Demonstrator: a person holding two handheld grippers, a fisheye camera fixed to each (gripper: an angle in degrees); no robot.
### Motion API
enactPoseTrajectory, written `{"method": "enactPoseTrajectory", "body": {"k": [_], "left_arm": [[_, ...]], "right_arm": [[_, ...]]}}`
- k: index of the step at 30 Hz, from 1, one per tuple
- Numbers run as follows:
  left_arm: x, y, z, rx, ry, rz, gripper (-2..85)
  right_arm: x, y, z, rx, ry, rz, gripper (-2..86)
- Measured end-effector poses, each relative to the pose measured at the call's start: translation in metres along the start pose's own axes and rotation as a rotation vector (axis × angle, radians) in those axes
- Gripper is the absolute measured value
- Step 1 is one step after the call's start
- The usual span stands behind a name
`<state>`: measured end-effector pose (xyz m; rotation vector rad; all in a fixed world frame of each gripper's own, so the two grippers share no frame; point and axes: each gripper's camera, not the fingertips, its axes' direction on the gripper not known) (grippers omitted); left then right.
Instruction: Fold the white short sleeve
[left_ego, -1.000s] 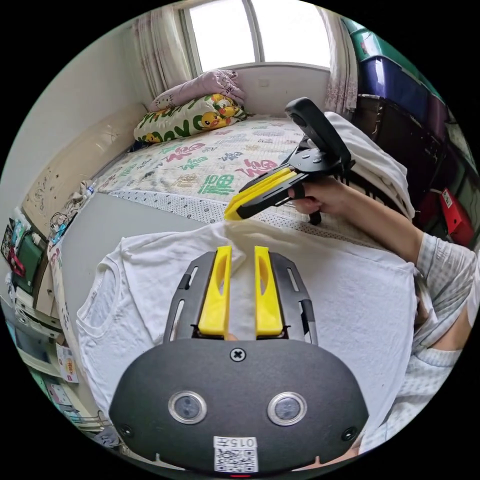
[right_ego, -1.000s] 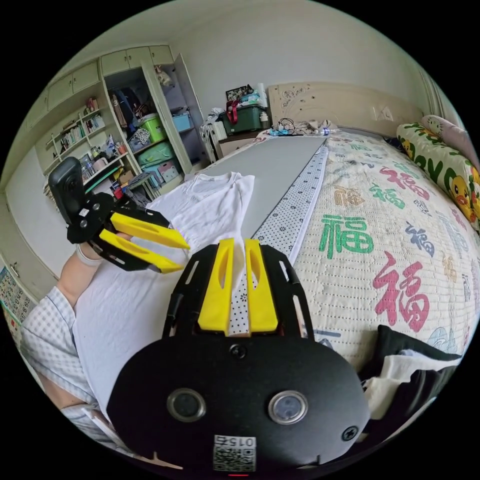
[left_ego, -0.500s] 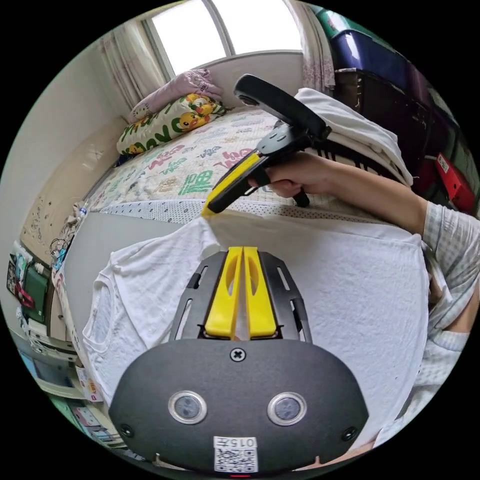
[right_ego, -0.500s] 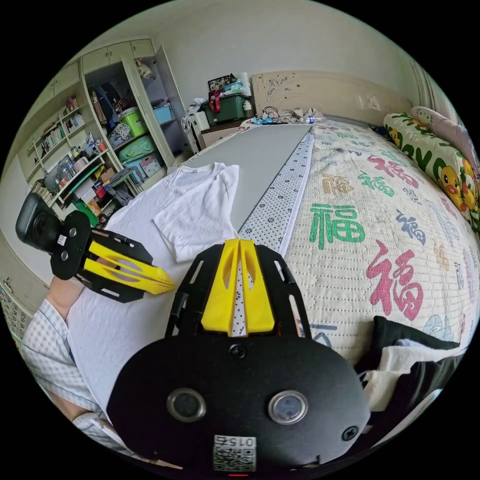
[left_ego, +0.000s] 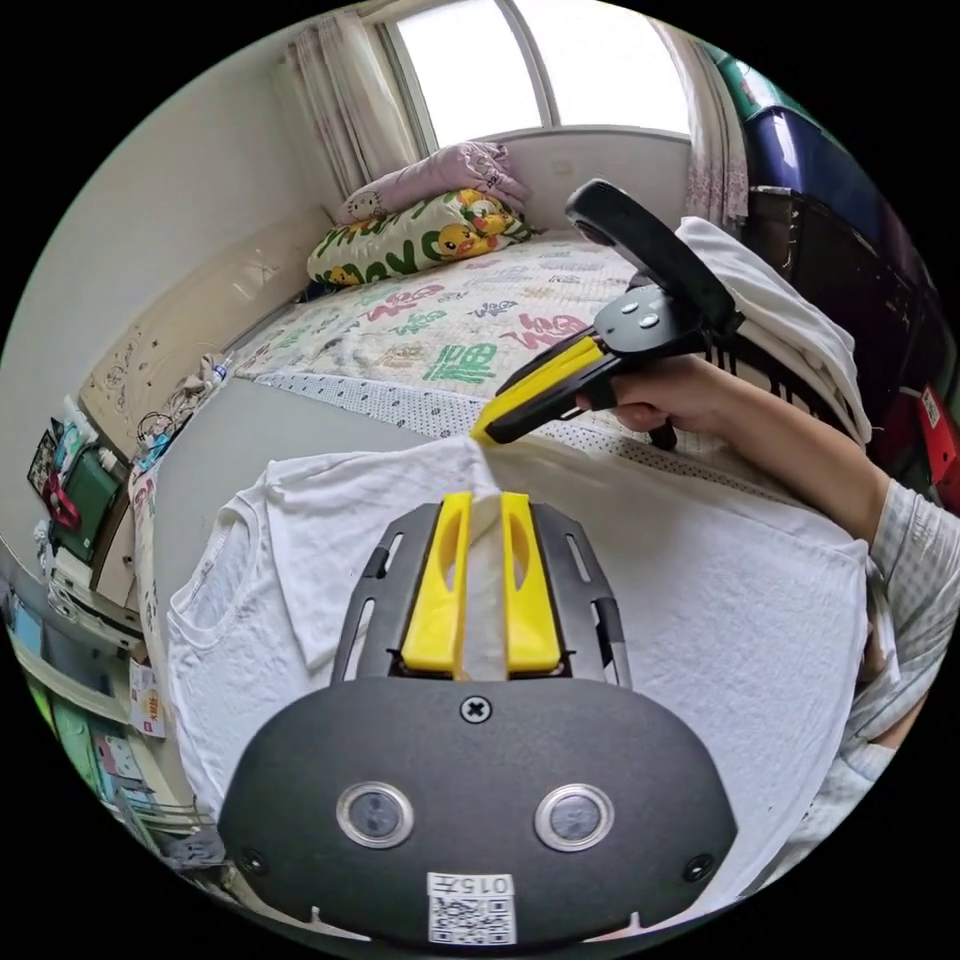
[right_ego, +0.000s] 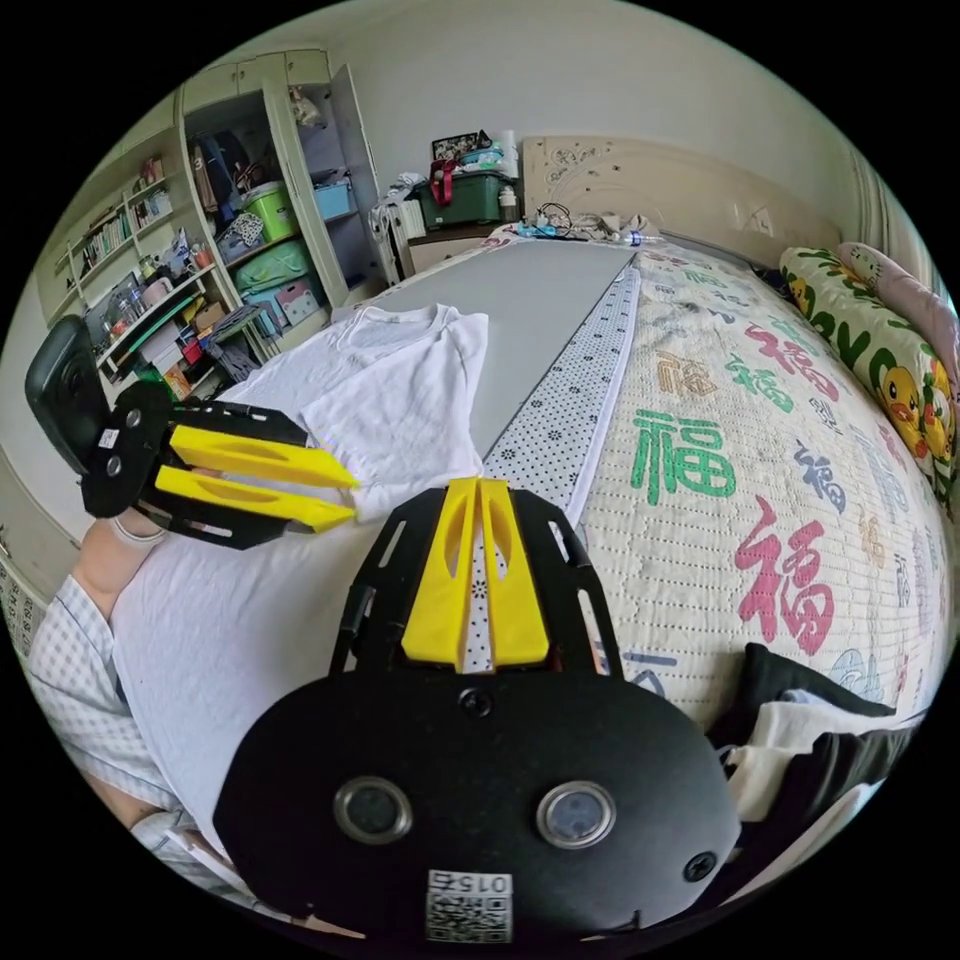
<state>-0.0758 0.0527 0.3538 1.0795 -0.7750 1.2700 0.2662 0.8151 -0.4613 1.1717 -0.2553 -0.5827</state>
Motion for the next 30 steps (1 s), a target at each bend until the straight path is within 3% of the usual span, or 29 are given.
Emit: {"method": "enactPoseTrajectory", "body": {"k": [8, 16, 19, 21, 30], "left_arm": [[0.027, 0.014, 0.005, -0.035, -0.074, 0.082, 1.6], [-0.062, 0.095, -0.071, 0.102, -0.087, -0.268, 6.5], [-0.101, 0.152, -0.067, 0.072, -0.13, -0.447, 7.5], [-0.12, 0.19, -0.046, 0.092, -0.021, -0.538, 8.4], [-0.113, 0.206, 0.015, -0.069, 0.014, -0.528, 7.9]], "right_arm": [[0.007, 0.009, 0.017, -0.006, 0.07, 0.022, 1.4], [0.028, 0.04, -0.013, 0.164, 0.116, 0.073, 6.9], [0.006, 0.048, -0.015, 0.194, 0.006, -0.05, 7.2], [-0.013, 0.054, 0.003, 0.13, -0.01, -0.159, 7.9], [-0.037, 0.074, 0.039, 0.023, 0.032, -0.357, 9.0]]}}
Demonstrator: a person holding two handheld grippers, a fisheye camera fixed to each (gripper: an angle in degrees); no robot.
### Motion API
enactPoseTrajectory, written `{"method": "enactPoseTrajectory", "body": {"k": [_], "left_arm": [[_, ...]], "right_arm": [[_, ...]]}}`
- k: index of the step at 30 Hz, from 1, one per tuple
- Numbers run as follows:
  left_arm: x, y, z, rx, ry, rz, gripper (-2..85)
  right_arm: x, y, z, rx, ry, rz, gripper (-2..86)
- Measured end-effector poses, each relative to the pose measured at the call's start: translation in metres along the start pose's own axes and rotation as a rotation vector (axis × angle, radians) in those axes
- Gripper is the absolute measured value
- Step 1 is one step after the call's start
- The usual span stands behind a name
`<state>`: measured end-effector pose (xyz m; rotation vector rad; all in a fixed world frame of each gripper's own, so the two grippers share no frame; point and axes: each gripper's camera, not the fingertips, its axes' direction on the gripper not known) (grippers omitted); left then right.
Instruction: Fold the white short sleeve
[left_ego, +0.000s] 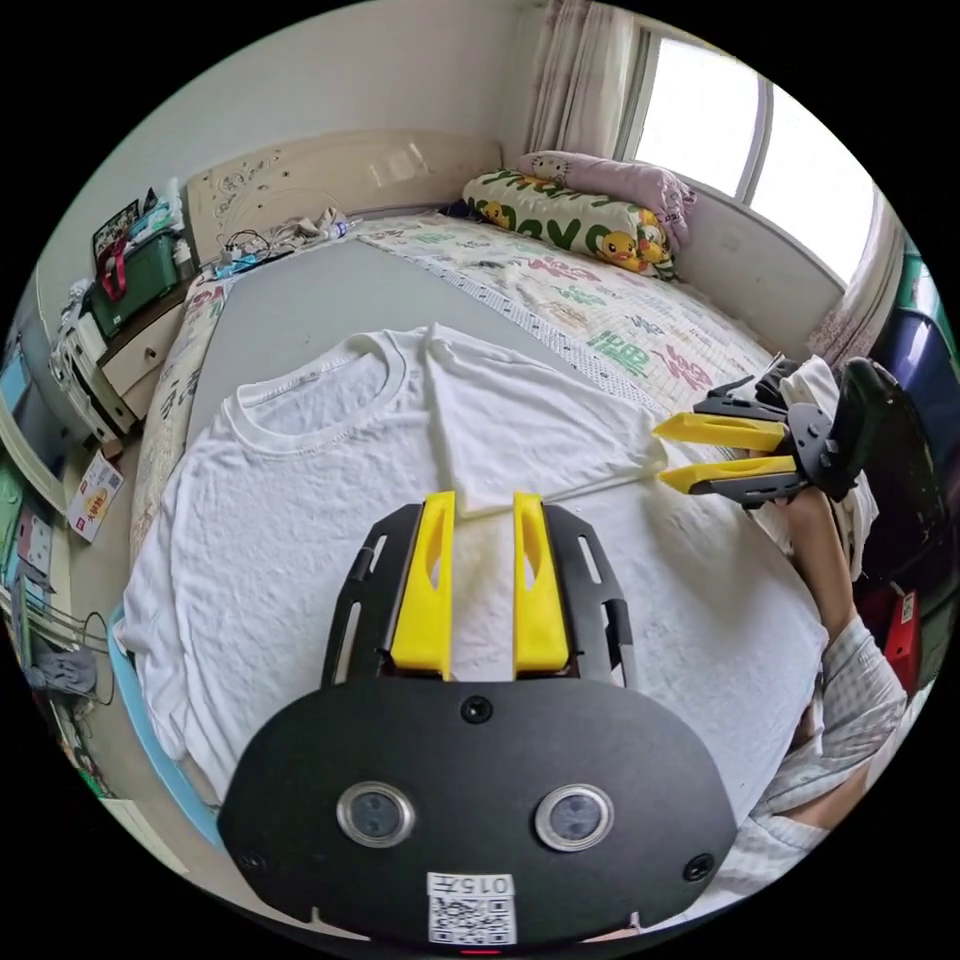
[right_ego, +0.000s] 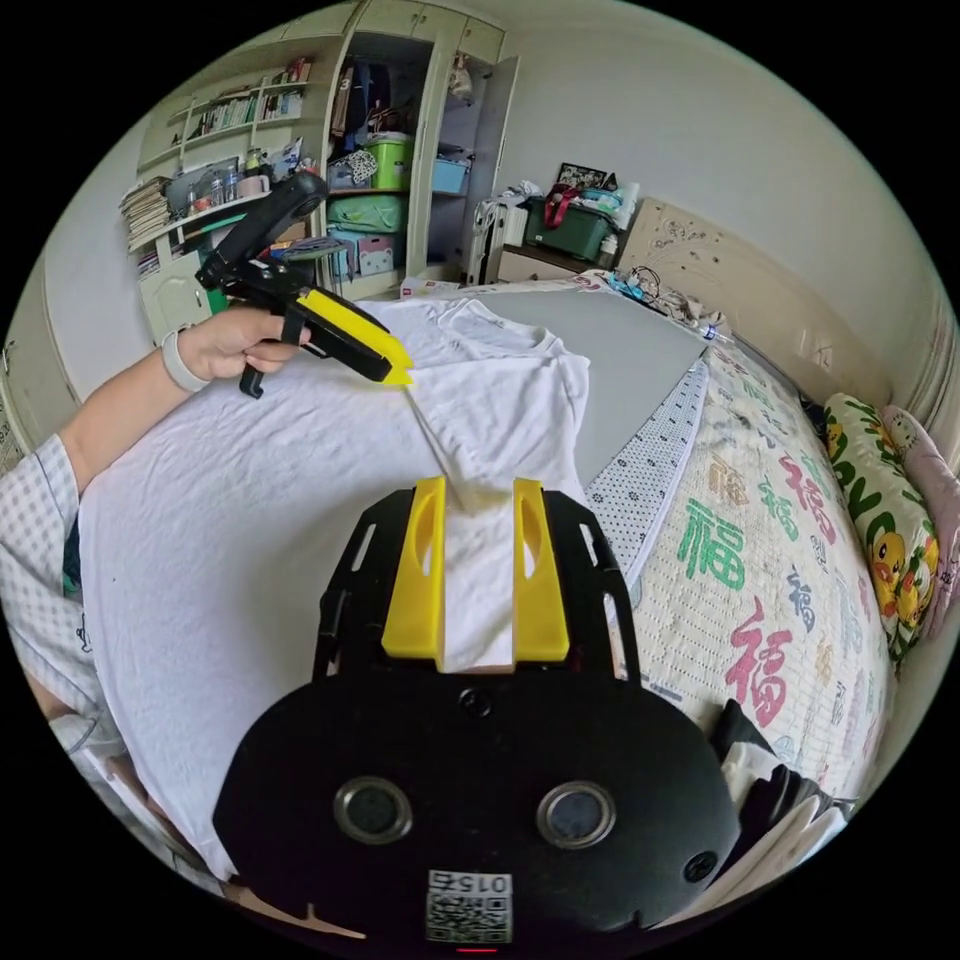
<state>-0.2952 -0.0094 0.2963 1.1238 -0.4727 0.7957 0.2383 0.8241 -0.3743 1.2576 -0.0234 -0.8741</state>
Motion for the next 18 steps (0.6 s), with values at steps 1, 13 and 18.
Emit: {"method": "enactPoseTrajectory", "body": {"k": [1, 13, 18], "left_arm": [[0.001, 0.0, 0.004, -0.012, -0.01, -0.003, 7.6], [-0.016, 0.052, 0.023, 0.072, 0.046, -0.081, 0.3], [-0.003, 0.054, 0.053, 0.006, 0.036, -0.067, 0.3]], "right_arm": [[0.0, 0.001, 0.002, -0.005, 0.003, 0.001, 8.5], [0.008, 0.018, 0.024, -0.018, -0.016, -0.022, -0.8], [0.003, 0.021, 0.032, -0.015, -0.01, -0.066, 3.4]]}}
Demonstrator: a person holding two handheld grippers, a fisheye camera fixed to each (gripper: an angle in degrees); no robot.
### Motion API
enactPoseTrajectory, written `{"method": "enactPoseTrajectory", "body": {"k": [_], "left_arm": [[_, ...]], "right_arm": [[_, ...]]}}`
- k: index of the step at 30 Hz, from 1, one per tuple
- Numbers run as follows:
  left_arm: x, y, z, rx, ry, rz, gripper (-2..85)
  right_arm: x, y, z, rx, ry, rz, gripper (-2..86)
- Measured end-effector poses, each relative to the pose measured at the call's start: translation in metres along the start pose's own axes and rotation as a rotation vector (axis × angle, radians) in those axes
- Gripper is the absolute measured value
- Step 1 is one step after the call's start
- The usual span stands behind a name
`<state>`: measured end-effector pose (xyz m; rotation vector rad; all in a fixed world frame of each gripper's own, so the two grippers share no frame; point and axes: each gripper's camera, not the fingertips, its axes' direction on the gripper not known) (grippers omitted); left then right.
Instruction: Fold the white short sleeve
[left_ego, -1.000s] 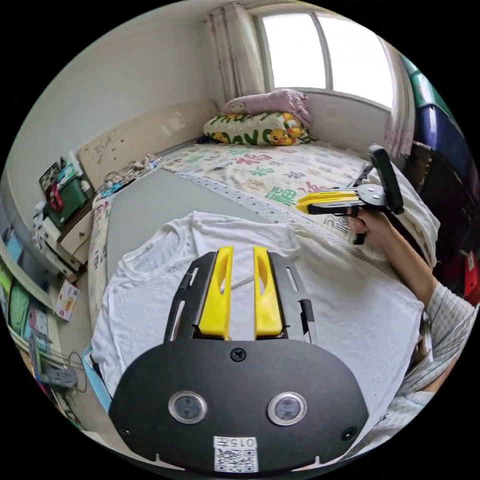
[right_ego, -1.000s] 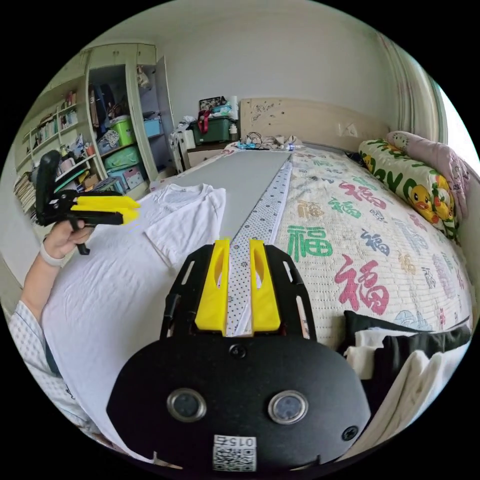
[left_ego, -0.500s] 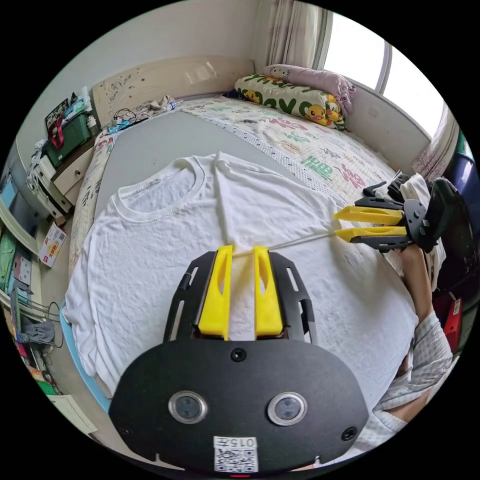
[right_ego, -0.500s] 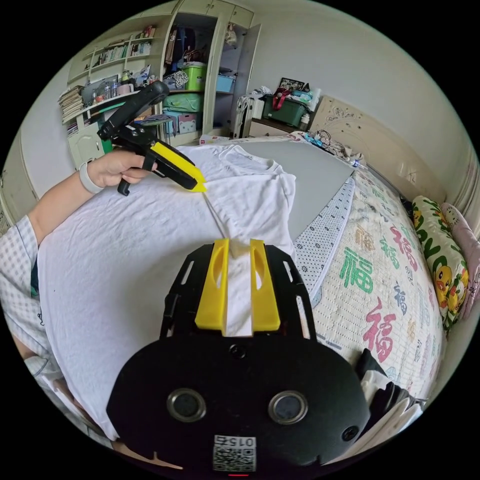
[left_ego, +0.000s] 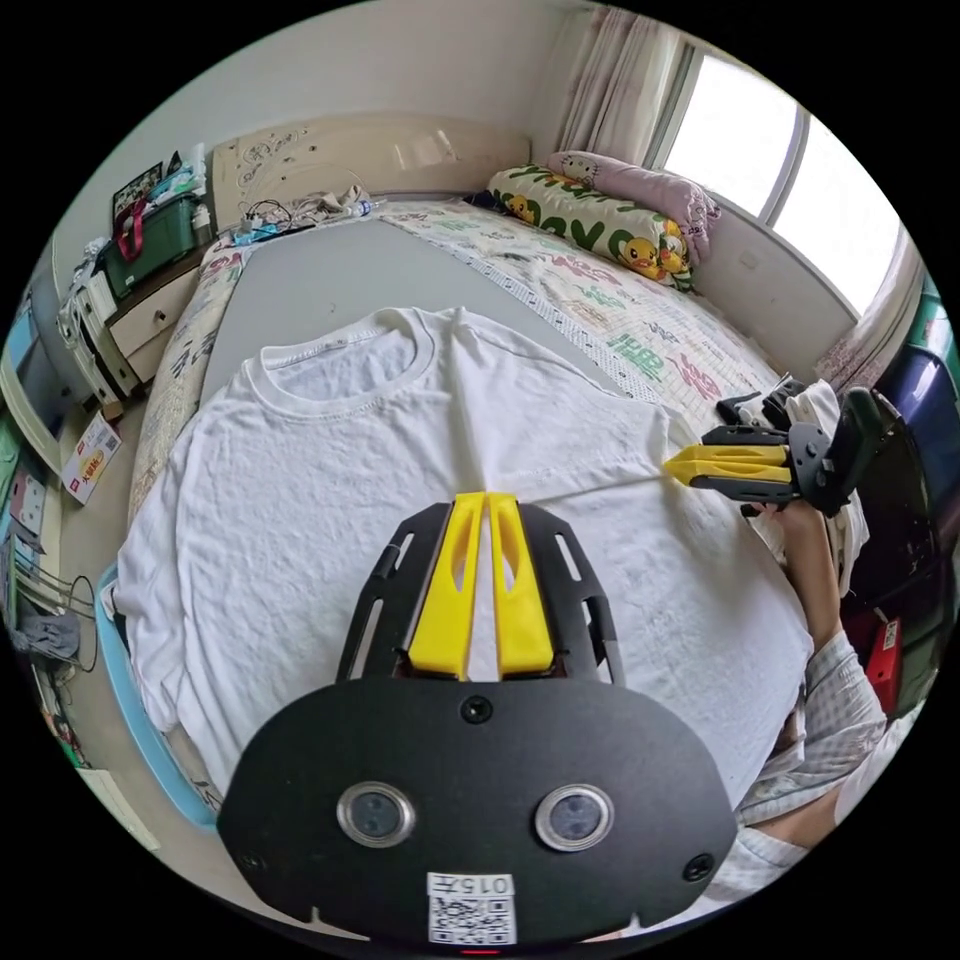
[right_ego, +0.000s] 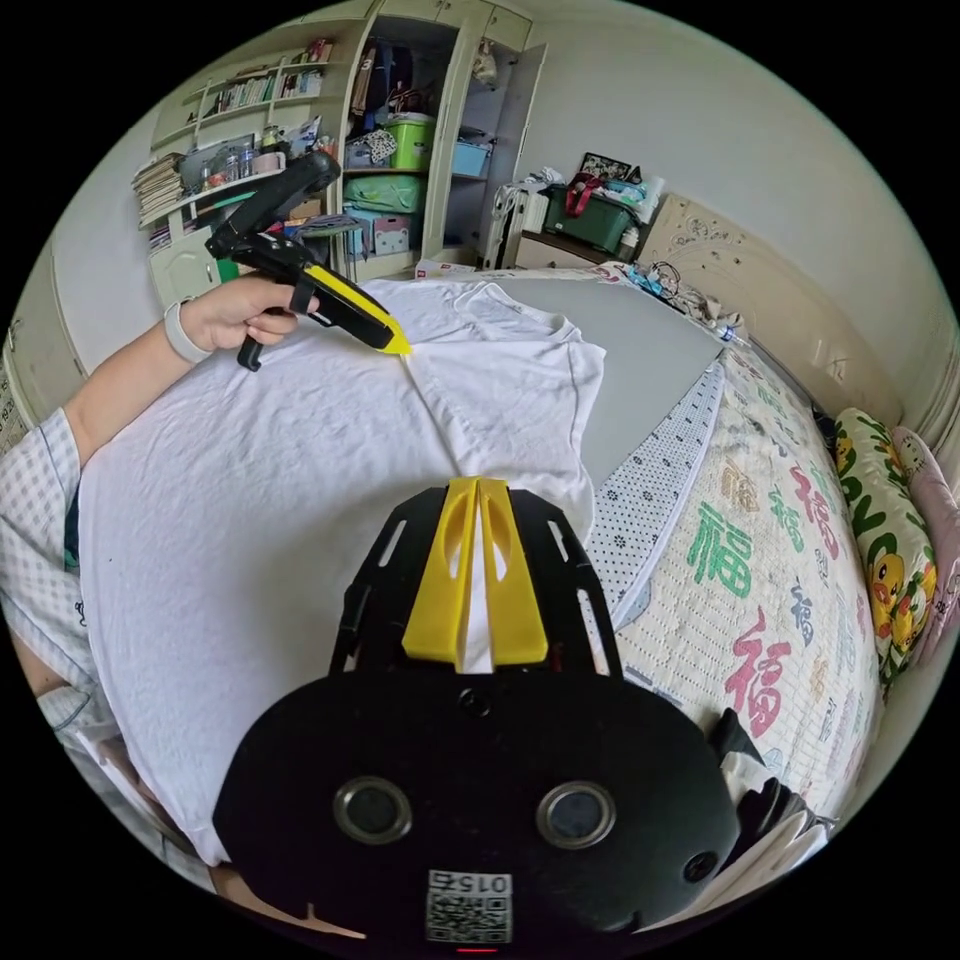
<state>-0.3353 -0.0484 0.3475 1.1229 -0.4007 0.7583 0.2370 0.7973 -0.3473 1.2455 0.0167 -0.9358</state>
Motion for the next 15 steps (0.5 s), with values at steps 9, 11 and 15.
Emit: {"method": "enactPoseTrajectory", "body": {"k": [9, 11, 15], "left_arm": [[0.019, 0.018, 0.038, -0.017, 0.008, 0.012, 0.4], [0.018, 0.023, 0.045, -0.017, 0.026, 0.0, 0.4], [0.022, 0.037, 0.061, -0.018, 0.052, -0.012, 0.4]], "right_arm": [[-0.009, -0.006, 0.027, -0.046, 0.081, -0.032, 1.4], [-0.008, -0.006, 0.029, -0.049, 0.072, -0.038, -0.1], [0.005, -0.01, 0.035, -0.065, -0.045, 0.013, -0.2]]}}
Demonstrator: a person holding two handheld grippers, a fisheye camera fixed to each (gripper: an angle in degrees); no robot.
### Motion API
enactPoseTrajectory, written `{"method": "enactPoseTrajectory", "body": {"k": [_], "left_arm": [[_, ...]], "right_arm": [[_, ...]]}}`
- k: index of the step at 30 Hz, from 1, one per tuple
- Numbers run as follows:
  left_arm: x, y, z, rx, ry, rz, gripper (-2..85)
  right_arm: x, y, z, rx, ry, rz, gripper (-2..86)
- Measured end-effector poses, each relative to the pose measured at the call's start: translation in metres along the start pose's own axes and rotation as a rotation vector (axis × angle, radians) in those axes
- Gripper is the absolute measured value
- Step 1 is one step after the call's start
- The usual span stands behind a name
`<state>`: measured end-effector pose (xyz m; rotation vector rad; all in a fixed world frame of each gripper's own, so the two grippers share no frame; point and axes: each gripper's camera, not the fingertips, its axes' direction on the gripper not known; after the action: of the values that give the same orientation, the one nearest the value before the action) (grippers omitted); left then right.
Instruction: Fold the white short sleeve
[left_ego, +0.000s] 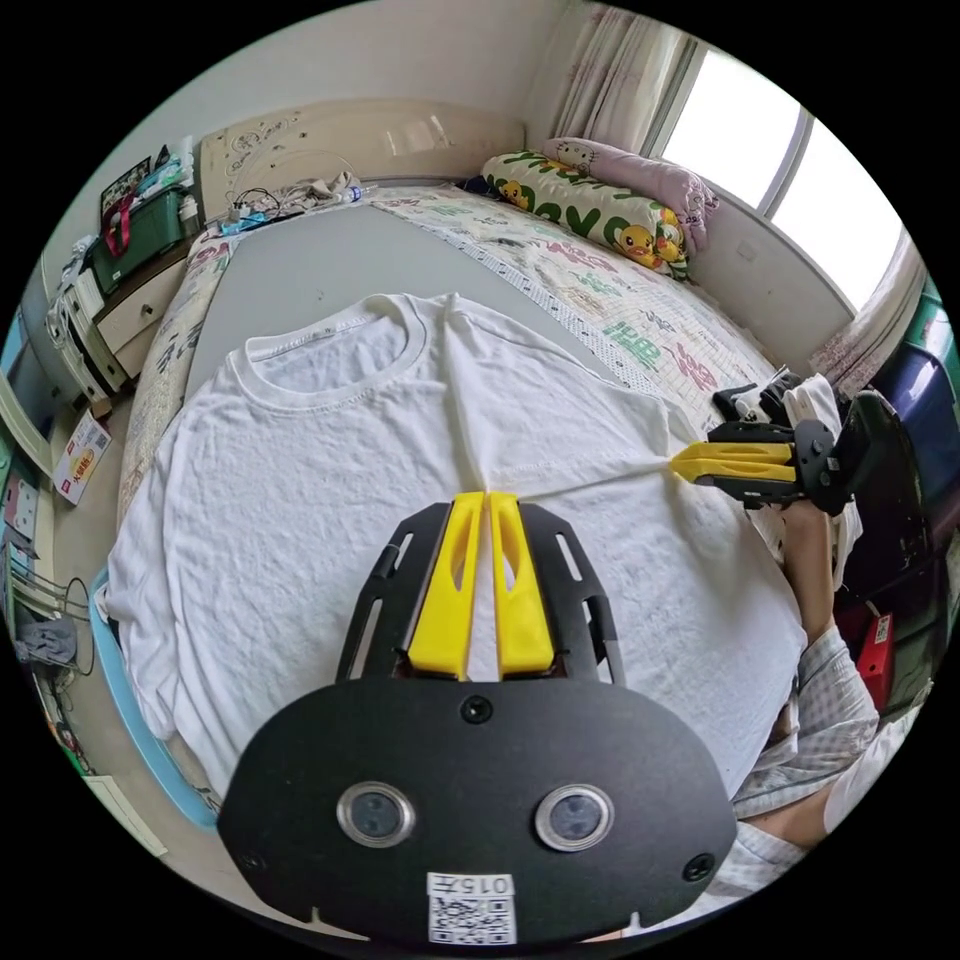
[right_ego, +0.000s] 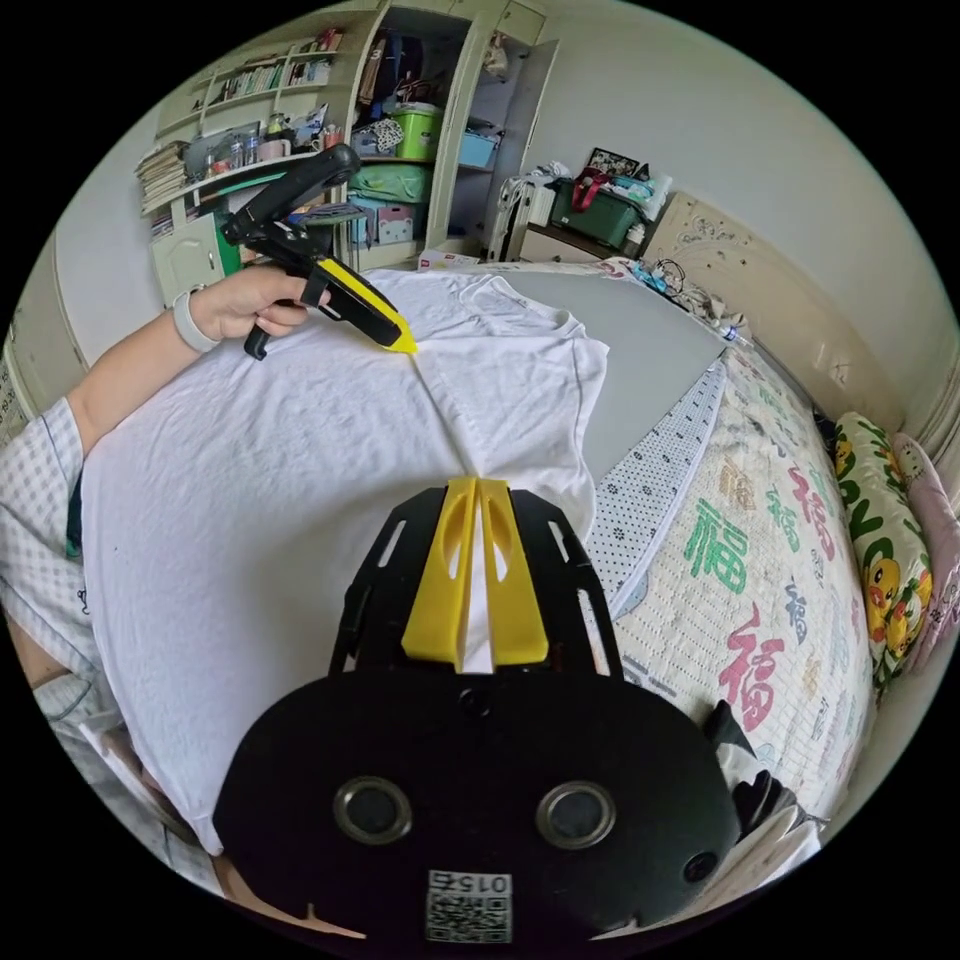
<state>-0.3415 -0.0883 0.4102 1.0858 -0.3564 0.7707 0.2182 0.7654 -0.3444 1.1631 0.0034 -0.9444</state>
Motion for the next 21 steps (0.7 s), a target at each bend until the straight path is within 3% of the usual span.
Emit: {"method": "enactPoseTrajectory", "body": {"k": [4, 9, 12, 16, 21], "left_arm": [[0.008, 0.014, 0.014, 0.001, -0.004, 0.005, 0.4], [0.025, 0.039, 0.033, 0.003, -0.035, 0.024, 0.3], [0.034, 0.056, 0.043, 0.005, -0.053, 0.036, 0.4], [0.039, 0.08, 0.052, 0.022, -0.051, 0.049, 0.7], [0.016, 0.135, -0.018, 0.293, -0.064, 0.001, 2.6]], "right_arm": [[0.006, -0.002, 0.003, 0.009, -0.034, -0.006, 5.2], [0.028, -0.004, 0.006, 0.159, 0.06, 0.188, 6.8], [0.024, -0.012, 0.033, 0.096, 0.159, 0.195, 5.9], [0.023, -0.023, 0.058, 0.05, 0.141, 0.205, 5.0], [0.033, -0.028, 0.077, 0.069, 0.058, 0.267, 4.6]]}}
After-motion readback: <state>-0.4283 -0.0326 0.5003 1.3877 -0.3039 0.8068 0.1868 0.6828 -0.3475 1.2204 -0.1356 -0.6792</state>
